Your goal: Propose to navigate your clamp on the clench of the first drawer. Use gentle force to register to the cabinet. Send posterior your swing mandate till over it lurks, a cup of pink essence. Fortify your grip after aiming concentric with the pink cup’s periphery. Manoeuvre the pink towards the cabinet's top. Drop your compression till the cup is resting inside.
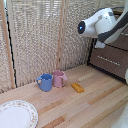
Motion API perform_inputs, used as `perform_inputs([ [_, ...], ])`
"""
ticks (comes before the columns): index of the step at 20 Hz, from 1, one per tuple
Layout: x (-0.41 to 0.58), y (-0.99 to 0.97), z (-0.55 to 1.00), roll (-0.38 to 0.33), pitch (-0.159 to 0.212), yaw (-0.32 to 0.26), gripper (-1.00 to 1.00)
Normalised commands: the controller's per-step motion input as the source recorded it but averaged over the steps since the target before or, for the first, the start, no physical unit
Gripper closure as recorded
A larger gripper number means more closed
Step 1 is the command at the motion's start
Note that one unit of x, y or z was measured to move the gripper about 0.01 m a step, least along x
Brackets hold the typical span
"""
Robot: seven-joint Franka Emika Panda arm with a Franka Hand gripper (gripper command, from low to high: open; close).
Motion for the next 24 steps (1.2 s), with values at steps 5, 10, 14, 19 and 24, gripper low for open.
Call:
perform_inputs([
  [5, -0.065, -0.32, 0.07, 0.036, 0.0, 0.195, 1.0],
  [10, -0.089, -0.26, 0.0, 0.044, -0.001, 0.11, 1.0],
  [14, -0.02, -0.11, 0.0, 0.0, -0.006, 0.158, 1.0],
  [19, 0.006, 0.07, -0.01, -0.004, 0.0, 0.086, 1.0],
  [24, 0.237, 0.82, 0.0, 0.004, 0.009, 0.01, 1.0],
])
